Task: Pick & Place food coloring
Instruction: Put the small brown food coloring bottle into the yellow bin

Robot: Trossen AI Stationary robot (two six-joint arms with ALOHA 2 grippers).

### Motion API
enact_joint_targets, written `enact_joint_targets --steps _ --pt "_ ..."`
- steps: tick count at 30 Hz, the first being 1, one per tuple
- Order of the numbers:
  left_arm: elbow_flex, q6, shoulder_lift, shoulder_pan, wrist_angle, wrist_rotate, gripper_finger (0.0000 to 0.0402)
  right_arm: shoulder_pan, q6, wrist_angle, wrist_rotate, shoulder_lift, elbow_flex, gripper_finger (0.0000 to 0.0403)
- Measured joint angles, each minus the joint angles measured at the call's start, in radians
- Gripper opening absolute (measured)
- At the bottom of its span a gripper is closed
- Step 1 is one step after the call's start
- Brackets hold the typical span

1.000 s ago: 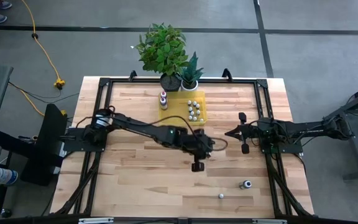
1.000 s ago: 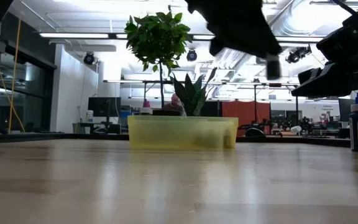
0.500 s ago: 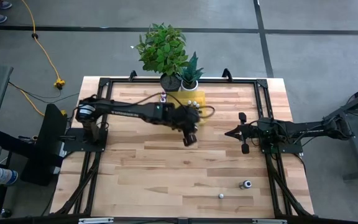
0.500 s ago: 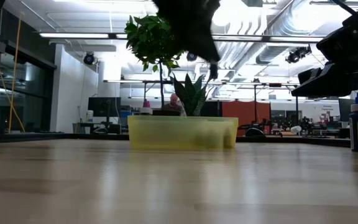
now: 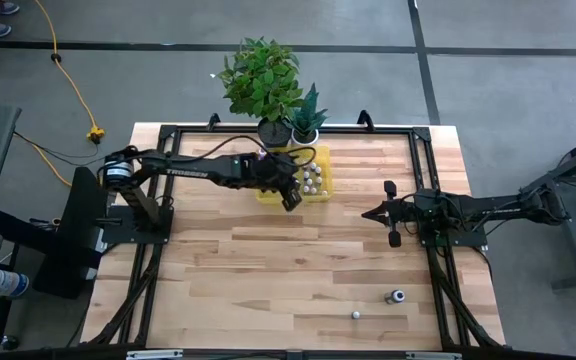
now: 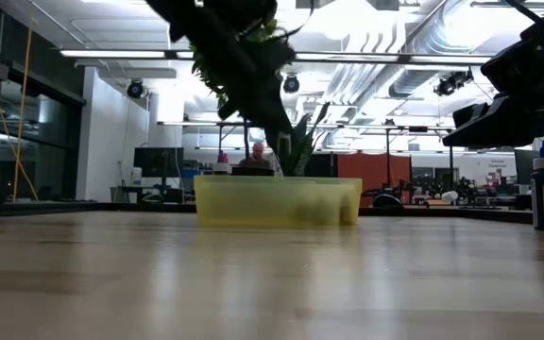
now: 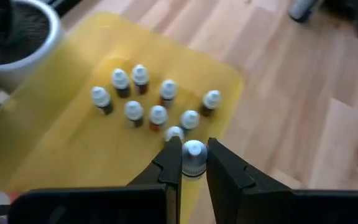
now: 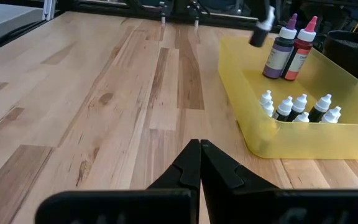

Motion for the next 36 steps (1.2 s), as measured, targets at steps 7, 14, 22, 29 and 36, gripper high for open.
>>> enact_joint_targets --steps 7,14,22,29,36 --pt "-0.06 0.058 0.012 0.068 0.081 -0.006 0.004 0.0 0.0 0.0 0.0 0.0 0.0 0.0" --pt "-0.064 0.136 0.075 0.113 0.131 0.053 0.004 0.0 0.0 0.0 0.0 0.0 0.0 0.0" --pt "-0.064 0.193 0.164 0.117 0.24 0.079 0.004 0.0 0.0 0.0 0.0 0.0 0.0 0.0" --pt "-0.064 0.219 0.23 0.117 0.287 0.08 0.004 0.0 0.0 0.0 0.0 0.0 0.0 0.0" --pt "-0.064 0.222 0.247 0.117 0.294 0.075 0.004 0.0 0.0 0.0 0.0 0.0 0.0 0.0"
